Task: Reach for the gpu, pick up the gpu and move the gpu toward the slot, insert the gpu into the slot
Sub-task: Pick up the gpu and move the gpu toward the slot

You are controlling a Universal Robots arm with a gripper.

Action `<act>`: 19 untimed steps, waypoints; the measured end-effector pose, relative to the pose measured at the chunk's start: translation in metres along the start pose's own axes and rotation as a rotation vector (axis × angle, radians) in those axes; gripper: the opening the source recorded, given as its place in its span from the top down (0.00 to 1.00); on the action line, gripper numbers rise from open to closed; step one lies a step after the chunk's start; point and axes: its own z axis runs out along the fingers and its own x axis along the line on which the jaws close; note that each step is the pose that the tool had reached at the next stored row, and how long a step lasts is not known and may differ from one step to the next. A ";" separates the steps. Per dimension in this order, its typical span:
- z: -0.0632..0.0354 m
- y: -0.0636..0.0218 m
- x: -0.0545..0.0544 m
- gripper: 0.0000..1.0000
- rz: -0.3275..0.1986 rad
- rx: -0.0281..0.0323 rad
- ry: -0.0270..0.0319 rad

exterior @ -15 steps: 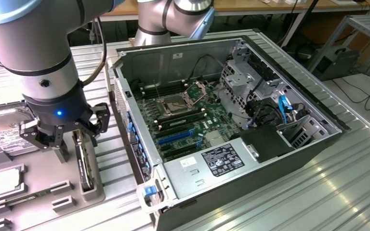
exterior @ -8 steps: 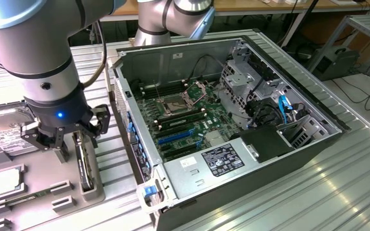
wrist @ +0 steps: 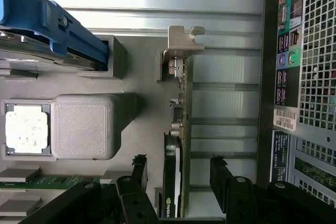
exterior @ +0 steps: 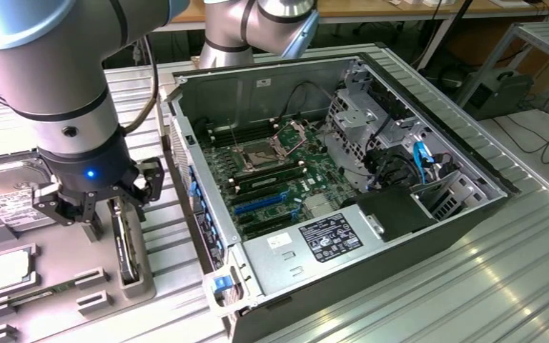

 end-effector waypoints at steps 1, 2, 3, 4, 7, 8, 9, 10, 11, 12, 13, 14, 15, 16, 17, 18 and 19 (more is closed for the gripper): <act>0.0008 0.0000 0.000 0.40 0.000 0.0001 0.0000; 0.0026 0.0000 0.000 0.40 0.000 0.0003 0.0001; 0.0039 0.0000 0.000 0.40 0.000 0.0003 0.0001; 0.0052 0.0000 0.000 0.40 0.000 0.0005 0.0001; 0.0082 -0.0005 0.000 0.40 0.000 0.0007 0.0003; 0.0091 -0.0011 0.000 0.40 0.001 0.0005 0.0001; 0.0096 -0.0015 0.000 0.40 0.001 0.0006 0.0001; 0.0100 -0.0020 0.000 0.40 0.002 0.0007 0.0002; 0.0107 -0.0025 0.000 0.40 0.002 0.0007 0.0001; 0.0112 -0.0029 0.000 0.40 0.002 0.0006 0.0000; 0.0119 -0.0031 0.001 0.40 0.002 0.0007 0.0001; 0.0127 -0.0033 0.001 0.40 0.002 0.0007 0.0000; 0.0135 -0.0033 0.001 0.40 0.002 0.0008 0.0001; 0.0144 -0.0034 0.001 0.40 0.002 0.0008 0.0001; 0.0152 -0.0034 0.001 0.40 0.003 0.0008 0.0001; 0.0160 -0.0034 0.001 0.40 0.003 0.0008 0.0001; 0.0168 -0.0035 0.001 0.40 0.003 0.0009 0.0002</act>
